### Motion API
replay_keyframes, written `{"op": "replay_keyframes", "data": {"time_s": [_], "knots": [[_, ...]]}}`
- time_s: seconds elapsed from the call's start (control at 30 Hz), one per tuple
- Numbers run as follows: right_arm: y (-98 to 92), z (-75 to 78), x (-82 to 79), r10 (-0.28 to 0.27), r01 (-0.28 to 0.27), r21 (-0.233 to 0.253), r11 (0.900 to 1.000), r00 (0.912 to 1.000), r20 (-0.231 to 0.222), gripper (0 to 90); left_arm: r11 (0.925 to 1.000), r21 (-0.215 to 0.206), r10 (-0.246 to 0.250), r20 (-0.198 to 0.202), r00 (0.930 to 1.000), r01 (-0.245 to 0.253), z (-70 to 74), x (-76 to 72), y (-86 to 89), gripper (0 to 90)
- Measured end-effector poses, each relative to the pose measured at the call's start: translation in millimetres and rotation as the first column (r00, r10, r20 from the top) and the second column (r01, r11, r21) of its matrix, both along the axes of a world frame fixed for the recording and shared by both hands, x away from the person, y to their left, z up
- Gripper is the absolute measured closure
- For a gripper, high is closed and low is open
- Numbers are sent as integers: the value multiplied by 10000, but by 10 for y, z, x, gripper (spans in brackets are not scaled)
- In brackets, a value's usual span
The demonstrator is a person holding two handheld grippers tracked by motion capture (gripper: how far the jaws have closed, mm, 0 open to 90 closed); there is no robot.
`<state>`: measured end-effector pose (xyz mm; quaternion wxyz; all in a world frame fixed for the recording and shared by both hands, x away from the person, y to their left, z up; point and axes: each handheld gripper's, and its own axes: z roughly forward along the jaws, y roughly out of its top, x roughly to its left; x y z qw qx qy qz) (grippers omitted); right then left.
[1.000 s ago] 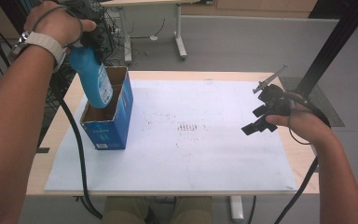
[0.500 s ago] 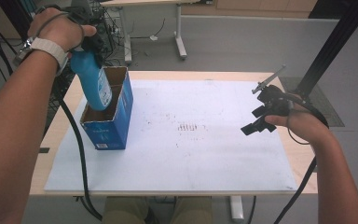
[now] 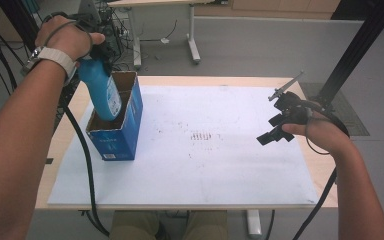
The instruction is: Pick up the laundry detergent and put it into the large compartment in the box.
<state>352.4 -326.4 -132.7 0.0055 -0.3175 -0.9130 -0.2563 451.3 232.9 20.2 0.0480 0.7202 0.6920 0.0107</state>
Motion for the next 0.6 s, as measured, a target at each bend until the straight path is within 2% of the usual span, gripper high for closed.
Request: {"op": "replay_keyframes", "data": {"time_s": [0.2,0.6], "knots": [[-5,-18,6,-15,15,4,10000,10000,-23,75,10000,38,24,-51,10000,-24,-65,30,4,377],[-14,-33,9,-63,63,6,10000,10000,-65,75,9999,90,-68,132,9999,67,-202,28,-11,377]]}}
